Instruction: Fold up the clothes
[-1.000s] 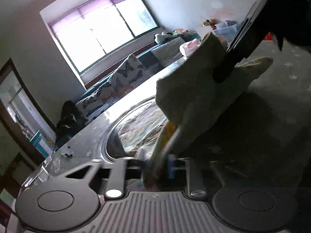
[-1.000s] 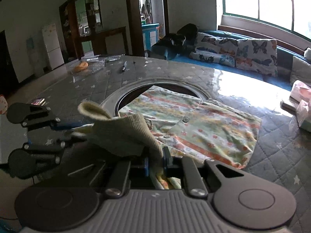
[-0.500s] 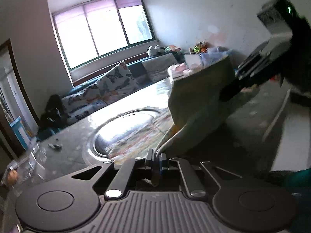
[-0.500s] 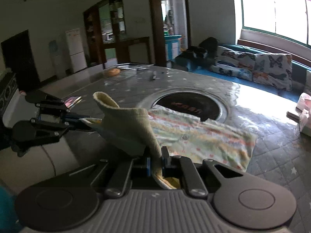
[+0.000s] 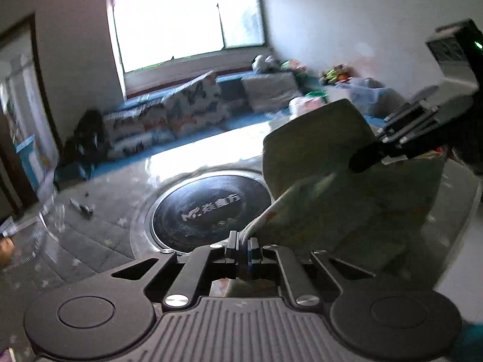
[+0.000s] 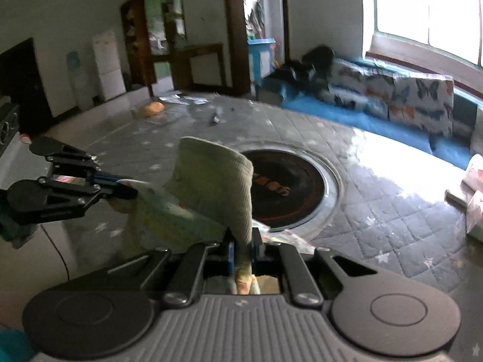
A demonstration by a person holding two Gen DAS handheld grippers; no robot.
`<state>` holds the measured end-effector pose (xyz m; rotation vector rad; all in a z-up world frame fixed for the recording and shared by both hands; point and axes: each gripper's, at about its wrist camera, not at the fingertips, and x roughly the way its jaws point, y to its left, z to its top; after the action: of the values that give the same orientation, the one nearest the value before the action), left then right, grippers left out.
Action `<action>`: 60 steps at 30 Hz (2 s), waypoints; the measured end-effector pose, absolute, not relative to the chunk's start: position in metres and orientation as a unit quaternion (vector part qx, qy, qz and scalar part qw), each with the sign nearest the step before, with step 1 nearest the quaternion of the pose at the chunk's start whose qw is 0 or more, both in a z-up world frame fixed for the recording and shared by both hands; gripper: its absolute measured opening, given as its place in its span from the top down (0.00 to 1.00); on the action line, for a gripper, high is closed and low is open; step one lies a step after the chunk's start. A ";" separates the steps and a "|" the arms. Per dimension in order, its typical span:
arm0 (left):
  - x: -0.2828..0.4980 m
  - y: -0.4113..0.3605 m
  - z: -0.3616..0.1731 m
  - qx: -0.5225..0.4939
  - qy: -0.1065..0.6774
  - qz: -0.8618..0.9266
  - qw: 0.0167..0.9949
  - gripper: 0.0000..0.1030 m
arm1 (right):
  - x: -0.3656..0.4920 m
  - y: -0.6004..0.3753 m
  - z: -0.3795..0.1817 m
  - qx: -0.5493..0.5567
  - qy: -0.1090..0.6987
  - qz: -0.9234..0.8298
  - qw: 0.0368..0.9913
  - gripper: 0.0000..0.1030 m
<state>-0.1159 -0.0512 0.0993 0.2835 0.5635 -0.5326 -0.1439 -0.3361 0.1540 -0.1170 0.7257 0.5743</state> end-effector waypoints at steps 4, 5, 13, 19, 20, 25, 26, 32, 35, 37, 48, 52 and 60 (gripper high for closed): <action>-0.062 -0.057 0.075 0.123 0.328 -0.242 0.905 0.95 | -0.099 -0.330 0.129 -0.058 0.381 0.255 0.887 0.92; -0.052 -0.058 0.070 0.118 0.342 -0.235 0.902 0.94 | -0.091 -0.328 0.120 -0.057 0.385 0.247 0.887 0.92; -0.017 -0.050 0.041 0.083 0.394 -0.200 0.893 0.90 | -0.060 -0.318 0.065 -0.062 0.389 0.184 0.901 0.75; -0.016 -0.048 0.039 0.077 0.397 -0.192 0.894 0.89 | -0.086 -0.346 0.074 -0.044 0.370 0.150 0.916 0.75; -0.015 -0.049 0.038 0.077 0.398 -0.190 0.894 0.85 | -0.094 -0.349 0.075 -0.043 0.370 0.153 0.915 0.75; -0.006 -0.042 0.037 0.073 0.401 -0.169 0.897 0.69 | -0.109 -0.367 0.061 -0.029 0.388 0.146 0.910 0.78; -0.005 -0.040 0.037 0.075 0.400 -0.164 0.898 0.69 | -0.109 -0.371 0.057 -0.026 0.390 0.141 0.909 0.85; 0.001 -0.019 0.050 0.065 0.391 -0.101 0.913 0.73 | -0.104 -0.388 0.064 0.005 0.384 0.119 0.915 0.87; -0.009 -0.023 0.063 0.040 0.376 -0.134 0.916 0.73 | -0.099 -0.381 0.070 0.016 0.382 0.144 0.913 0.87; -0.015 -0.037 0.068 0.034 0.375 -0.168 0.911 0.73 | -0.093 -0.371 0.066 0.016 0.388 0.156 0.908 0.87; 0.012 -0.094 0.034 0.033 0.416 -0.211 0.884 0.73 | -0.067 -0.350 0.058 0.008 0.390 0.145 0.909 0.86; 0.013 -0.089 0.030 0.028 0.416 -0.212 0.884 0.71 | -0.087 -0.332 0.071 -0.015 0.381 0.196 0.903 0.86; -0.034 -0.067 0.057 0.012 0.383 -0.221 0.897 0.73 | -0.129 -0.280 0.068 -0.081 0.381 0.285 0.876 0.86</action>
<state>-0.0335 -0.0673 0.0573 0.0255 0.7944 -0.4582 -0.1287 -0.2804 0.0684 -0.1685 0.7957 0.5952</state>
